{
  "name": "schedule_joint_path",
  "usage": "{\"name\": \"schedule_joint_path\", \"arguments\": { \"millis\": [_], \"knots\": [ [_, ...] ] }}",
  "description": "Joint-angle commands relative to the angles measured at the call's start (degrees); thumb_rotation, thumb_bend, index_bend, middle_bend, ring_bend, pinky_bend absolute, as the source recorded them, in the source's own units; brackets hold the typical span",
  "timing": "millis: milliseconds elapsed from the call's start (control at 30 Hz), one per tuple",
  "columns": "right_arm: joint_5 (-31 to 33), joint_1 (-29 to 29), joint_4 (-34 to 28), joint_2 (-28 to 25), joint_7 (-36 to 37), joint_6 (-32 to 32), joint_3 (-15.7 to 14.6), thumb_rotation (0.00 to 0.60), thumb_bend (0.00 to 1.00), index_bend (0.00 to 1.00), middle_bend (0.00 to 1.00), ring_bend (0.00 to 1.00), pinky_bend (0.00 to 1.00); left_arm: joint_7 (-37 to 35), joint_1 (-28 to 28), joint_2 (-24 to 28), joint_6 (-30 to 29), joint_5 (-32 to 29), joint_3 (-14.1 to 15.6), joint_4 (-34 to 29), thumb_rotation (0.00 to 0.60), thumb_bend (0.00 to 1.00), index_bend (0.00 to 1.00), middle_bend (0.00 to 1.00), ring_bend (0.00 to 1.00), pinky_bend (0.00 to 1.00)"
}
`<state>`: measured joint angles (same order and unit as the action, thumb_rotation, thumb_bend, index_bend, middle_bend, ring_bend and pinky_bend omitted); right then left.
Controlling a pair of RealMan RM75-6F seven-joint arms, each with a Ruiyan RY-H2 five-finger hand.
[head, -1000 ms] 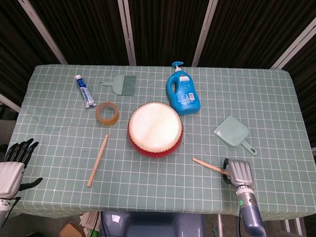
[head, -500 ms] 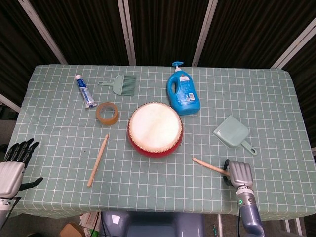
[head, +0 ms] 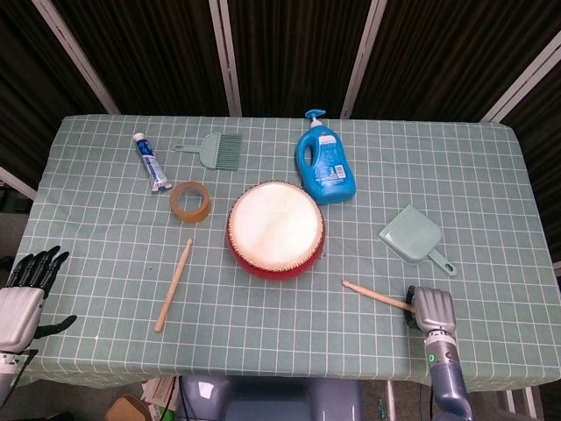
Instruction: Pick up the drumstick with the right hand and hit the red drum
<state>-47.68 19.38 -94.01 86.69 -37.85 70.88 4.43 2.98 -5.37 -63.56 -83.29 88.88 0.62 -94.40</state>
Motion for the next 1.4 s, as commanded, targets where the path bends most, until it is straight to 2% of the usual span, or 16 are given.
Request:
{"name": "schedule_joint_path", "arguments": {
  "millis": [33, 133, 233, 467, 800, 1133, 1400],
  "knots": [
    [-0.71, -0.09, 0.2, 0.02, 0.45, 0.23, -0.17, 0.6, 0.72, 0.76, 1.0, 1.0, 1.0, 0.0, 0.0, 0.0, -0.06, -0.02, -0.05, -0.01, 0.6, 0.07, 0.0, 0.0, 0.0, 0.02],
    [-1.43, -0.28, 0.37, -0.05, 1.18, 0.33, -0.37, 0.6, 0.82, 0.86, 1.0, 1.0, 1.0, -0.12, 0.01, 0.01, -0.1, -0.09, -0.09, -0.05, 0.6, 0.07, 0.0, 0.0, 0.0, 0.02],
    [-2.42, -0.47, 0.43, -0.22, 2.15, 0.41, -0.53, 0.6, 0.87, 0.89, 1.0, 1.0, 1.0, -0.15, 0.01, 0.04, -0.12, -0.07, -0.09, -0.04, 0.6, 0.07, 0.0, 0.0, 0.0, 0.02],
    [-7.55, -0.87, -0.81, -2.29, 6.19, 1.48, -0.26, 0.6, 0.89, 0.92, 1.0, 1.0, 1.0, -0.33, -0.01, 0.06, -0.09, -0.18, -0.14, -0.01, 0.6, 0.07, 0.0, 0.0, 0.0, 0.02],
    [-13.34, -1.01, -7.08, -8.38, 11.08, 2.48, 1.19, 0.6, 0.9, 0.94, 1.0, 1.0, 1.0, -0.22, -0.03, 0.07, -0.01, -0.22, -0.1, -0.07, 0.6, 0.07, 0.0, 0.0, 0.0, 0.02],
    [-13.78, -0.68, -12.35, -13.95, 12.8, 3.48, 4.17, 0.6, 0.9, 0.95, 1.0, 1.0, 1.0, -0.15, -0.03, 0.07, 0.04, -0.34, -0.12, -0.13, 0.6, 0.07, 0.0, 0.0, 0.0, 0.02],
    [-9.04, 1.24, -14.34, -17.06, 12.08, 3.89, 9.39, 0.6, 0.9, 0.94, 1.0, 1.0, 1.0, 0.06, -0.07, 0.02, 0.04, -0.17, -0.06, -0.12, 0.6, 0.07, 0.0, 0.0, 0.0, 0.02]
  ]
}}
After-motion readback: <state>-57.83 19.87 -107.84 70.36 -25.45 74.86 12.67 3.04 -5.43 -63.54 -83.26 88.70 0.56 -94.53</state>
